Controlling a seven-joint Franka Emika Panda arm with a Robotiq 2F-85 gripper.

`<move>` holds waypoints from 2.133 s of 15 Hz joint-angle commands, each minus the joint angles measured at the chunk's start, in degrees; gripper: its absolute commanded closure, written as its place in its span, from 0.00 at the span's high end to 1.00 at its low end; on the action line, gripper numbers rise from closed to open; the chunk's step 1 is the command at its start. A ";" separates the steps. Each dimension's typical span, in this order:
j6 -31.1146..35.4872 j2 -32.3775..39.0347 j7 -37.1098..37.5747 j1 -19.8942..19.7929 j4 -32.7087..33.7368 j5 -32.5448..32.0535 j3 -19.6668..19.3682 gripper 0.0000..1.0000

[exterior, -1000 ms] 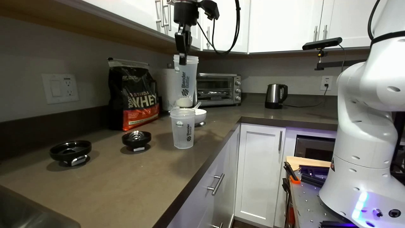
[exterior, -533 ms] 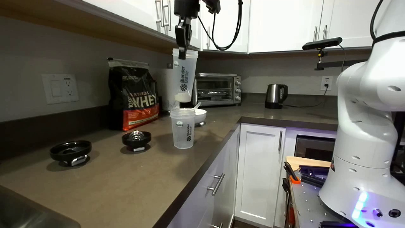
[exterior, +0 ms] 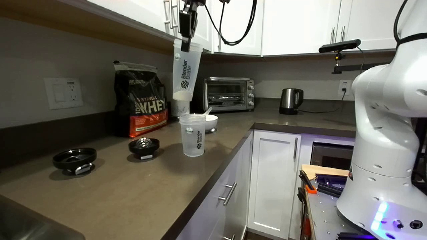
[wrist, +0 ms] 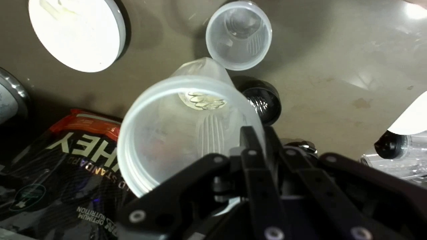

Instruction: Move the bigger cup to the left

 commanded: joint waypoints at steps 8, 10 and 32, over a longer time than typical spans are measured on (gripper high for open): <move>2.59 0.14 -6.25 5.52 -3.01 9.90 0.53 0.04; 2.51 0.53 -7.28 6.13 -3.48 11.31 0.69 0.04; 3.73 9.28 -6.92 7.84 -6.97 11.70 6.17 0.04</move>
